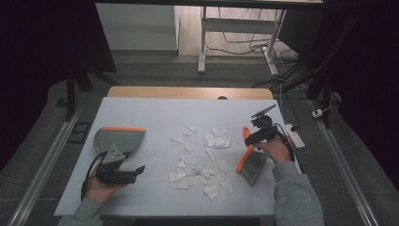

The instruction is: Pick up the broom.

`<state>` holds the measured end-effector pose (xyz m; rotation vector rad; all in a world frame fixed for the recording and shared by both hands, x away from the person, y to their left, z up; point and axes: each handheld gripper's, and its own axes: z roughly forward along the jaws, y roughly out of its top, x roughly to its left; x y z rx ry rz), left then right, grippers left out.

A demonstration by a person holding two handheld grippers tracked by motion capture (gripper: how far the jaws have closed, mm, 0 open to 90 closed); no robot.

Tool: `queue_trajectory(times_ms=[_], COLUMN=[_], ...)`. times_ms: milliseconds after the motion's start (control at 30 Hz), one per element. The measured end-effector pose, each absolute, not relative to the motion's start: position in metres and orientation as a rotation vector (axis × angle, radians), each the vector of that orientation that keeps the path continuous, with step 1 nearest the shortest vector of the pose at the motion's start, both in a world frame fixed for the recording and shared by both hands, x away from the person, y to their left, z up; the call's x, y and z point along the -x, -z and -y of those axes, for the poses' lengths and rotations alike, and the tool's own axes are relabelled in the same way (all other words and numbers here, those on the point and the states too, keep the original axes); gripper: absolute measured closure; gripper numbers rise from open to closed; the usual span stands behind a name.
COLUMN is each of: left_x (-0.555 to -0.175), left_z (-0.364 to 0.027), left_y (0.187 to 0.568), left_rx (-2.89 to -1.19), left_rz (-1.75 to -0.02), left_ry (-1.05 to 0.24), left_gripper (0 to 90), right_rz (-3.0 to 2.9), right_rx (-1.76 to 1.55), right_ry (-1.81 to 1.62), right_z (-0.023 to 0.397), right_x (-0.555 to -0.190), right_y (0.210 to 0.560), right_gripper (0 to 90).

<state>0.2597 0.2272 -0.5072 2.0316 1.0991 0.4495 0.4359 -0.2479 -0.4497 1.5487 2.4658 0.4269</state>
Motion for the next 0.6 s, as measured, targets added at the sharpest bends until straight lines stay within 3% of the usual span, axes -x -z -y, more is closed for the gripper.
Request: queue_trajectory(times_ms=[400,600], left_x=[-0.259,-0.259], left_z=[-0.225,-0.224], left_y=[0.508,0.509], left_rx=[-2.043,-2.041], left_rz=[-1.089,-1.088], left_ry=[-0.446,-0.433], left_gripper=[19.4,19.3], right_rz=[-2.457,-2.438], right_rx=[-1.671,-1.731], right_ry=[-0.259,-0.204], right_z=[0.239,0.235], right_x=[-0.450,-0.453], right_y=[0.471,0.480], right_gripper=[34.6,42.5])
